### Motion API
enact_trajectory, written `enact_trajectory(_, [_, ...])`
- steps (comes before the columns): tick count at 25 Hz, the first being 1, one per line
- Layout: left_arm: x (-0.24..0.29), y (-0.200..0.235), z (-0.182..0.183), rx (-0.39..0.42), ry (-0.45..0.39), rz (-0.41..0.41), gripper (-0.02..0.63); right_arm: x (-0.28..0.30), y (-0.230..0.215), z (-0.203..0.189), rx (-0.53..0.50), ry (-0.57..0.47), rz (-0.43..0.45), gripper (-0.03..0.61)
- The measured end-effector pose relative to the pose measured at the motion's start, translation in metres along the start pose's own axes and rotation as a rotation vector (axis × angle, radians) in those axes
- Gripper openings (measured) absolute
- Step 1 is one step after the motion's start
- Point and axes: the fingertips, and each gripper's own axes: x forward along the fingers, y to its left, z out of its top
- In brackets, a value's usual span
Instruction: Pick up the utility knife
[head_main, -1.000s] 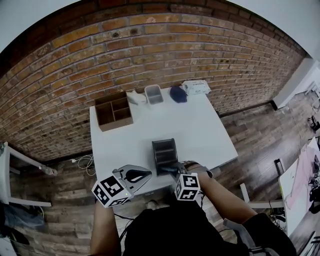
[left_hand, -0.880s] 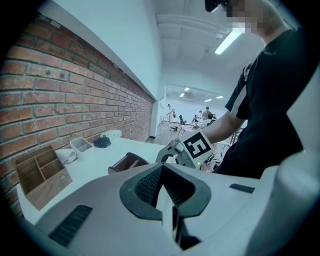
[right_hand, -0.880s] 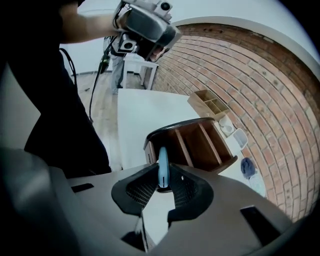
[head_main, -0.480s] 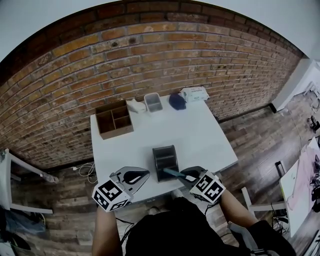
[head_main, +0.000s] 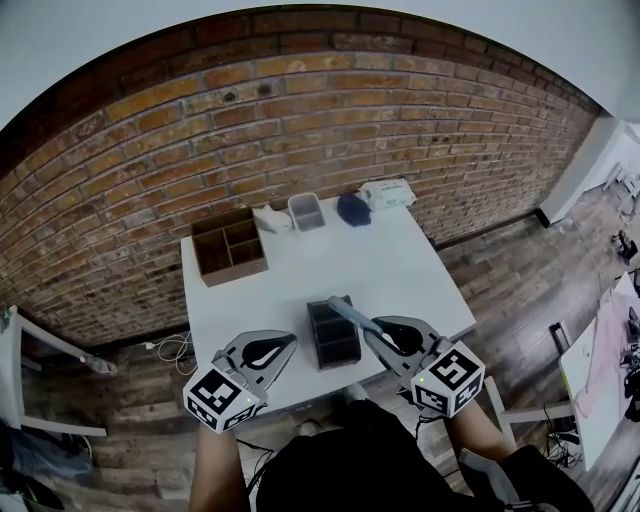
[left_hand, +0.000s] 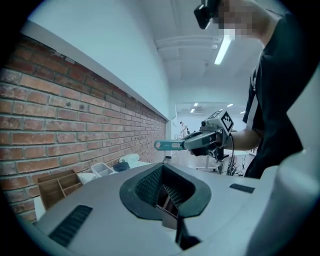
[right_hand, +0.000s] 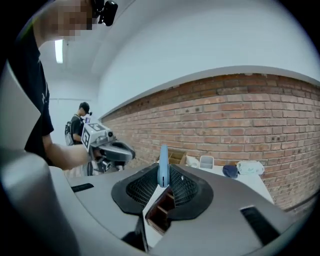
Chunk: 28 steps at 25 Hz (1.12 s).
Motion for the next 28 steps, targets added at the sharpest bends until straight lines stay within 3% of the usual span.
enact_trajectory(9, [-0.015, -0.003, -0.023, -0.067, -0.012, 0.007, -0.011, 0.006, 0.013, 0.02, 0.045, -0.04, -0.021, 0.069])
enact_trajectory(17, [-0.037, 0.004, -0.013, -0.049, -0.024, 0.095, -0.011, 0.007, 0.015, 0.033, 0.039, -0.082, 0.019, 0.069])
enact_trajectory(28, [0.002, -0.076, 0.006, -0.038, -0.015, 0.057, -0.011, -0.077, 0.013, 0.005, 0.038, -0.067, 0.045, 0.069])
